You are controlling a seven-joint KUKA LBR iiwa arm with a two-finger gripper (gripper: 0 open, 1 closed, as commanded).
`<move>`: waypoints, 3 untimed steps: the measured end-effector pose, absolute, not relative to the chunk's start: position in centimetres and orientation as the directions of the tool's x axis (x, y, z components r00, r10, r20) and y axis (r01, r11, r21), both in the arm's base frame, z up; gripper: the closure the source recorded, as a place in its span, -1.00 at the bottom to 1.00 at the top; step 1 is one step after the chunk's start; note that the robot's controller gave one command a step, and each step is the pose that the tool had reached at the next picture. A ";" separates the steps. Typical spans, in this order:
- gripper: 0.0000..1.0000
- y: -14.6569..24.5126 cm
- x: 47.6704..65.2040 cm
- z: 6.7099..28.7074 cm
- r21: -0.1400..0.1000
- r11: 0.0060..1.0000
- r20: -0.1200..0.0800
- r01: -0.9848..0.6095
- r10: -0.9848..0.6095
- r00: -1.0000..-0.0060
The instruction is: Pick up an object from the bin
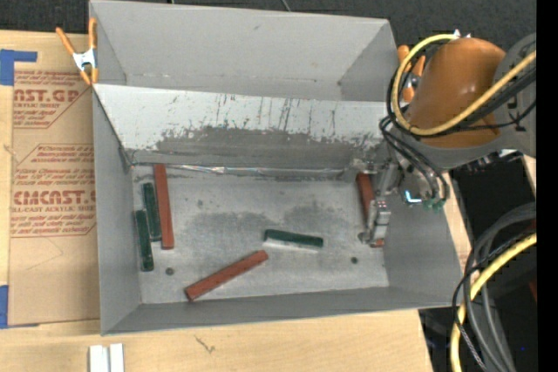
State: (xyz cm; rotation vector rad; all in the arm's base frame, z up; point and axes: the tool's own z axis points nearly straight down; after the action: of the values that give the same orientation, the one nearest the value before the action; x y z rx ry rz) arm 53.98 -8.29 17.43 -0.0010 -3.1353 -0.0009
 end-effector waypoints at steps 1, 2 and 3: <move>-1.00 -8.3 54.2 17.9 0.000 1.000 -0.001 0.000 0.000 -1.000; -1.00 -6.4 52.9 13.8 -0.001 1.000 -0.010 0.026 0.026 -1.000; 1.00 -4.4 55.5 8.5 0.000 0.996 -0.001 0.089 0.089 -0.996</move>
Offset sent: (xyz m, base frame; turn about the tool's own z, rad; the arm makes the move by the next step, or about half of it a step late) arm -0.0345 0.0510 -0.1043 0.0605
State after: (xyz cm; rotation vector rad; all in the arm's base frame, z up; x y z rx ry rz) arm 55.52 -4.40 8.54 -0.1403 -3.1396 -0.0006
